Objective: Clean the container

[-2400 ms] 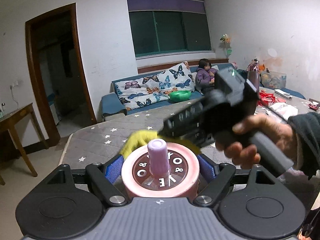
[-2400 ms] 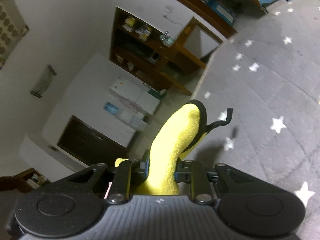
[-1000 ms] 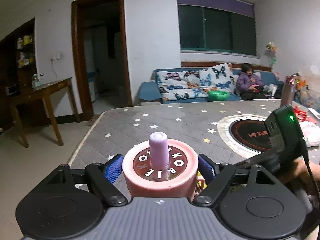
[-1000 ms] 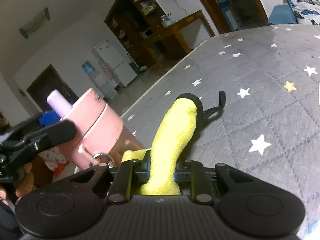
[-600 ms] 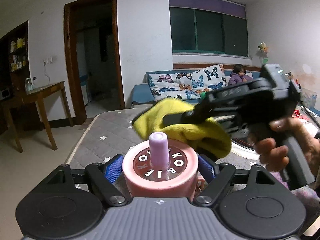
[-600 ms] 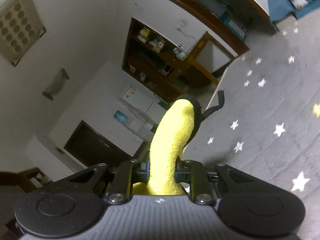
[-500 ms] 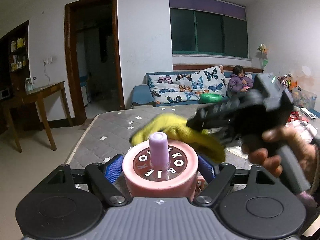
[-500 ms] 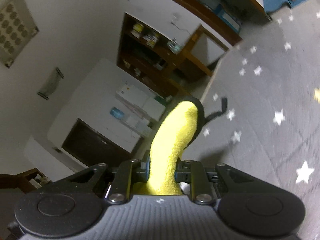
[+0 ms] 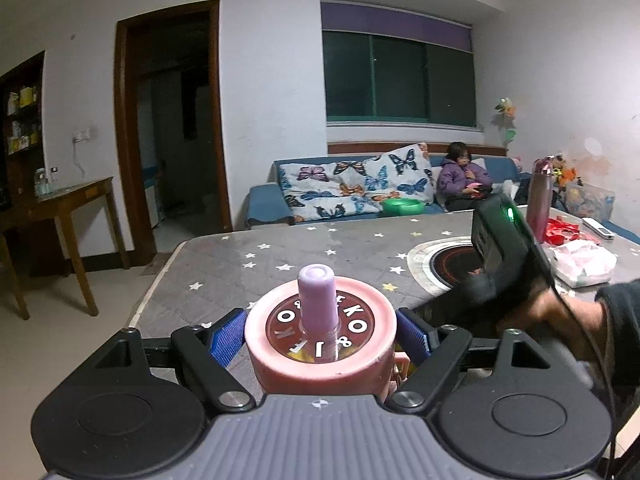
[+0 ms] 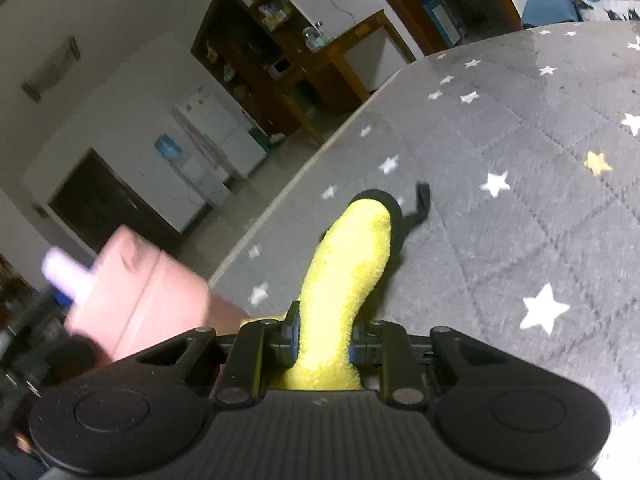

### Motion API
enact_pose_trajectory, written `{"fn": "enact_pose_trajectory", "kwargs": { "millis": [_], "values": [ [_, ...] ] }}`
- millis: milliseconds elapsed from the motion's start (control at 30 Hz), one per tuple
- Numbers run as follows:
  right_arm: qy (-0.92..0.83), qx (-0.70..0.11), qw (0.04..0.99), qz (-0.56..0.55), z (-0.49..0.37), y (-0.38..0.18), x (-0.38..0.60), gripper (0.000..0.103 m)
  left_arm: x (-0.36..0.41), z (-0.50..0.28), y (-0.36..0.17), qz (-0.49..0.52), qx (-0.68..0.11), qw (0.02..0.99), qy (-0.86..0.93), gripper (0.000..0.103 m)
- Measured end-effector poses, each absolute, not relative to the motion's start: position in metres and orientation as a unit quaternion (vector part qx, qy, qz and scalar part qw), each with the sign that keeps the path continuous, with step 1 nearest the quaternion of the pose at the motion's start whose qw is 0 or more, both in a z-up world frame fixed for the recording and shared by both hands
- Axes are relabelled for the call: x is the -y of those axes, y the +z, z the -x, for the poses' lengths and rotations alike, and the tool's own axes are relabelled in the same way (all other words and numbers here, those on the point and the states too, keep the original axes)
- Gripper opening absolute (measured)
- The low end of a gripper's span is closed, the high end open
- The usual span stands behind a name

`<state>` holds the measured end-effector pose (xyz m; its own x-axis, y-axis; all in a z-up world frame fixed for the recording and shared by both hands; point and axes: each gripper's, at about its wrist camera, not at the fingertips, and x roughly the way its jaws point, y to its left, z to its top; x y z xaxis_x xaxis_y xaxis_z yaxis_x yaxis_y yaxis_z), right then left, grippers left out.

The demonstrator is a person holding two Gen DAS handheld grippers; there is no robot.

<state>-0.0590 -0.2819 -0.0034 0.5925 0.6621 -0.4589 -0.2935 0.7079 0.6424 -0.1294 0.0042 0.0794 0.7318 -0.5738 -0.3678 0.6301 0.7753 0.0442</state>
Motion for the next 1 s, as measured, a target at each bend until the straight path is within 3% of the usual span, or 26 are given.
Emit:
{"fn": "enact_pose_trajectory", "kwargs": {
  "millis": [200, 333, 733, 1000],
  "values": [
    [0.328, -0.285, 0.834, -0.340, 0.050, 0.034, 0.295, 0.019, -0.006, 0.126, 0.078, -0.088, -0.166, 0.920, -0.344, 0.082],
    [0.343, -0.265, 0.837, -0.333, 0.042, 0.047, 0.287, 0.019, -0.007, 0.126, 0.076, -0.087, -0.164, 0.917, -0.353, 0.082],
    [0.287, -0.355, 0.858, -0.236, 0.032, -0.005, 0.261, 0.019, -0.012, 0.122, 0.074, -0.062, -0.181, 0.915, -0.355, 0.083],
    [0.278, -0.357, 0.868, -0.205, 0.046, -0.006, 0.257, 0.019, 0.014, 0.138, 0.074, -0.066, -0.194, 0.940, -0.274, 0.083]
  ]
}}
